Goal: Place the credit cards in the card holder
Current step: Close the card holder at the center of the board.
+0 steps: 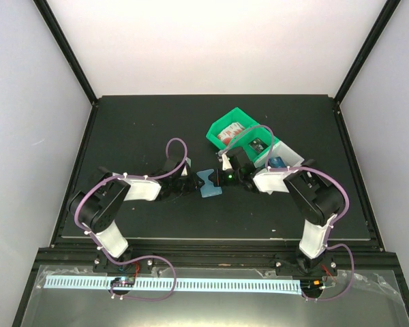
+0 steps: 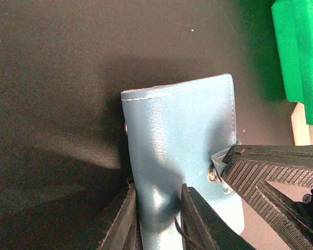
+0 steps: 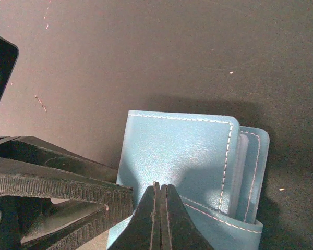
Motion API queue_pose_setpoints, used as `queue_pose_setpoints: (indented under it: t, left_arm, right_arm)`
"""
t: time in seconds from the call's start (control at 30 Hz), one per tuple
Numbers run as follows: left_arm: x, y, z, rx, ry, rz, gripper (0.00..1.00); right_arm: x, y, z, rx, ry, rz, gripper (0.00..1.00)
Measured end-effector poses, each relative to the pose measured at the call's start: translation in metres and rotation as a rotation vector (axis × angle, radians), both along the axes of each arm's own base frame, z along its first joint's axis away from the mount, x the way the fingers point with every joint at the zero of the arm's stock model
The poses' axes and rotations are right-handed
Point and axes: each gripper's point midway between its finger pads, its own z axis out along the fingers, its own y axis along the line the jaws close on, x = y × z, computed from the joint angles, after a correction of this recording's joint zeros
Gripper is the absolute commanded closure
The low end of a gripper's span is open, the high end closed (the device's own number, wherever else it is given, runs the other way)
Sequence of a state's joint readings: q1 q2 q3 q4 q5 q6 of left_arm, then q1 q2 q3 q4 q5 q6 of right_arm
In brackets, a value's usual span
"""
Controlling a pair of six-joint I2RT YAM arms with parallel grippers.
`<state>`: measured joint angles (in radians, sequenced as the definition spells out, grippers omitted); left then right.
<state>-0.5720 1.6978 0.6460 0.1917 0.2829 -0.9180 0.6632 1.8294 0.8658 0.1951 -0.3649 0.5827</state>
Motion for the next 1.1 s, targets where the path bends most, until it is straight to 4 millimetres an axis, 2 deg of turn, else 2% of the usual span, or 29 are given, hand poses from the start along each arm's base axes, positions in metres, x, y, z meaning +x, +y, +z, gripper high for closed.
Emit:
queue_pose_setpoints:
  t: [1.1]
  left_arm:
    - [0.0020, -0.0015, -0.0005, 0.002, 0.003, -0.002, 0.74]
  right_arm:
    - [-0.0058, -0.0015, -0.0069, 0.012, -0.114, -0.027, 0.99]
